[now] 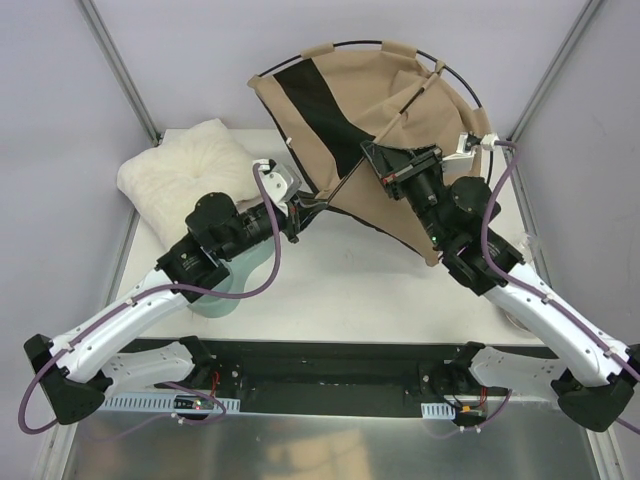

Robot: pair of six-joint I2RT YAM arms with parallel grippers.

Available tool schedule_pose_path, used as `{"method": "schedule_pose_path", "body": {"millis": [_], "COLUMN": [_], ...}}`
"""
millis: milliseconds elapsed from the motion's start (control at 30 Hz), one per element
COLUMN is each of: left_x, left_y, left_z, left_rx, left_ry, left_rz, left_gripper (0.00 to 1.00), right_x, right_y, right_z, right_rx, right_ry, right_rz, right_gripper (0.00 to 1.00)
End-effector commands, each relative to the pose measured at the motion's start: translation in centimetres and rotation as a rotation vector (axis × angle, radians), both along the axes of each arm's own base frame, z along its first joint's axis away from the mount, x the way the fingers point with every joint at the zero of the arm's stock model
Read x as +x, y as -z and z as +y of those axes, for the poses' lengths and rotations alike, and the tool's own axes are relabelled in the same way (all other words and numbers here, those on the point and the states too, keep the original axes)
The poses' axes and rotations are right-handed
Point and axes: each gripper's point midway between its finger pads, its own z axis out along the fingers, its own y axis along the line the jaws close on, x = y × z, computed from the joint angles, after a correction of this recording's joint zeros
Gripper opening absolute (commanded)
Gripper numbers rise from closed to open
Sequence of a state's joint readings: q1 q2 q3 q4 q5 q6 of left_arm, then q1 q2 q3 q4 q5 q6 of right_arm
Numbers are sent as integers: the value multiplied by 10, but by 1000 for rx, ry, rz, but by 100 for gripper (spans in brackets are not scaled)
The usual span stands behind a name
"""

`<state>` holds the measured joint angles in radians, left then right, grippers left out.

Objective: Set up the pet tent

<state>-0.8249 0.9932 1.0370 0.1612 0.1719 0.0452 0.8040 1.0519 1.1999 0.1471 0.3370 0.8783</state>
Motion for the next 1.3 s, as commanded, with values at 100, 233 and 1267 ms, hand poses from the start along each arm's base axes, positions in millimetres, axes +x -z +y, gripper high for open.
{"method": "schedule_pose_path", "body": {"millis": [100, 233, 1267], "left_x": [-11, -11, -13], "left_y": [-24, -25, -22], "left_z": [9, 12, 39], "left_rx": [-56, -58, -38], "left_ry": [3, -6, -98], "left_rz": [-52, -59, -109], "left_gripper": [0, 0, 0], "right_x": [24, 31, 52], "right_y": [-6, -1, 32], "right_z": [-16, -17, -58], "right_rx": [-71, -101, 91], "right_ry": [194, 233, 406], "right_rz": [-66, -65, 83], "right_gripper": [0, 0, 0]}}
